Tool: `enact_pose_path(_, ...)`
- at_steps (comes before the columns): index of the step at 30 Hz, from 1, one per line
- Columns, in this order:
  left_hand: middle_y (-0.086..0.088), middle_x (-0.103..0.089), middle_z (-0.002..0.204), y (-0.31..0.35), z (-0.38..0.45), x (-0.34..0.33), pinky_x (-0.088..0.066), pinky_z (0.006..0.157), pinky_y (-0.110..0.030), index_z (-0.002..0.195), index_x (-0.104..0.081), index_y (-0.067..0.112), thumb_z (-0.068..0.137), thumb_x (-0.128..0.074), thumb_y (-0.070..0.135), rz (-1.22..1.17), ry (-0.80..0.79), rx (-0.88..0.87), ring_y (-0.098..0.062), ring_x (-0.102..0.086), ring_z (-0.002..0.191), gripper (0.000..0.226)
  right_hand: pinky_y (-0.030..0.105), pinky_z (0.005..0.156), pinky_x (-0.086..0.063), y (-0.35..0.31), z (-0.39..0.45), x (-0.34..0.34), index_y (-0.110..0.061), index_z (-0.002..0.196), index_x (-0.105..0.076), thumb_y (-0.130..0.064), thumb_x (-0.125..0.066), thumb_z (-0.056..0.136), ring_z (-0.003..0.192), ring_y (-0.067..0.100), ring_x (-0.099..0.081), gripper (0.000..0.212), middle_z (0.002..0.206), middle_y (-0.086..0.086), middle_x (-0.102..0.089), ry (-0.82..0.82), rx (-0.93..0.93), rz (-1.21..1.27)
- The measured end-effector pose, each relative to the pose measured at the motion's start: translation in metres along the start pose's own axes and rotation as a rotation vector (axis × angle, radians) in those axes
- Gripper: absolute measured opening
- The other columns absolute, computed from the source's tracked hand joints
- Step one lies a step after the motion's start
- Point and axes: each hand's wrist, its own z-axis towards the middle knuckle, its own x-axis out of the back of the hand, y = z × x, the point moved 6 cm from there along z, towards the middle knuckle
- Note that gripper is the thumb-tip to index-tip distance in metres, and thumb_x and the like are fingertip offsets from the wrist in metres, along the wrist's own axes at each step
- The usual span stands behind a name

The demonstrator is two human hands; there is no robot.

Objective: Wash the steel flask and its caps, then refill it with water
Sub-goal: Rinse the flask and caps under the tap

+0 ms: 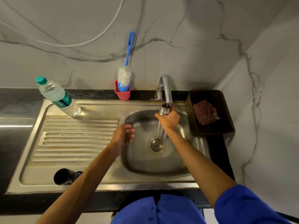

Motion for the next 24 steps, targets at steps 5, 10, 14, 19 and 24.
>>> enact_pose_path(5,-0.002,-0.067,0.080,-0.006,-0.006,-0.008,-0.043,0.062,-0.030,0.101,-0.061,0.018,0.114,-0.030,0.040,-0.040,-0.019,-0.011,-0.018,-0.057,0.065,0.040,0.022,0.079,-0.045,0.005,-0.006,0.002,-0.013,0.119,-0.066,-0.024,-0.093,0.069,0.093,0.018,-0.068,0.057,0.105,0.004,-0.075,-0.012,0.069,-0.050)
enact_pose_path(10,-0.004,-0.066,0.085,-0.016,-0.012,-0.017,-0.042,0.062,-0.031,0.103,-0.060,0.017,0.114,-0.030,0.043,-0.071,-0.045,0.004,-0.019,-0.057,0.066,0.041,0.021,0.073,-0.048,0.012,-0.015,0.006,-0.017,0.116,-0.066,-0.026,-0.091,0.067,0.086,0.012,-0.066,0.056,0.098,-0.003,-0.072,-0.026,0.088,-0.059)
enact_pose_path(14,-0.004,-0.068,0.085,-0.017,-0.014,-0.015,-0.044,0.063,-0.031,0.106,-0.062,0.016,0.114,-0.033,0.044,-0.045,-0.050,0.005,-0.020,-0.060,0.068,0.041,0.003,0.067,-0.047,0.010,-0.021,0.014,-0.017,0.117,-0.066,-0.019,-0.093,0.067,0.079,0.001,-0.063,0.057,0.097,-0.006,-0.068,-0.146,0.083,-0.027)
enact_pose_path(19,-0.003,-0.071,0.084,-0.012,-0.018,-0.008,-0.045,0.062,-0.030,0.111,-0.064,0.016,0.112,-0.043,0.041,0.157,-0.032,-0.129,-0.017,-0.062,0.065,0.033,0.014,0.078,-0.052,0.006,-0.026,0.060,-0.026,0.119,-0.061,-0.017,-0.091,0.072,0.088,-0.001,-0.066,0.056,0.098,-0.015,-0.068,-0.128,0.127,0.056)
enact_pose_path(24,-0.002,-0.075,0.088,-0.024,-0.024,-0.017,-0.051,0.066,-0.032,0.115,-0.067,0.015,0.112,-0.043,0.045,0.196,-0.080,-0.101,-0.019,-0.068,0.074,0.039,0.024,0.079,-0.061,0.039,-0.049,0.044,-0.032,0.117,-0.061,-0.025,-0.092,0.068,0.088,0.005,-0.073,0.058,0.095,-0.013,-0.071,-0.175,0.097,-0.030)
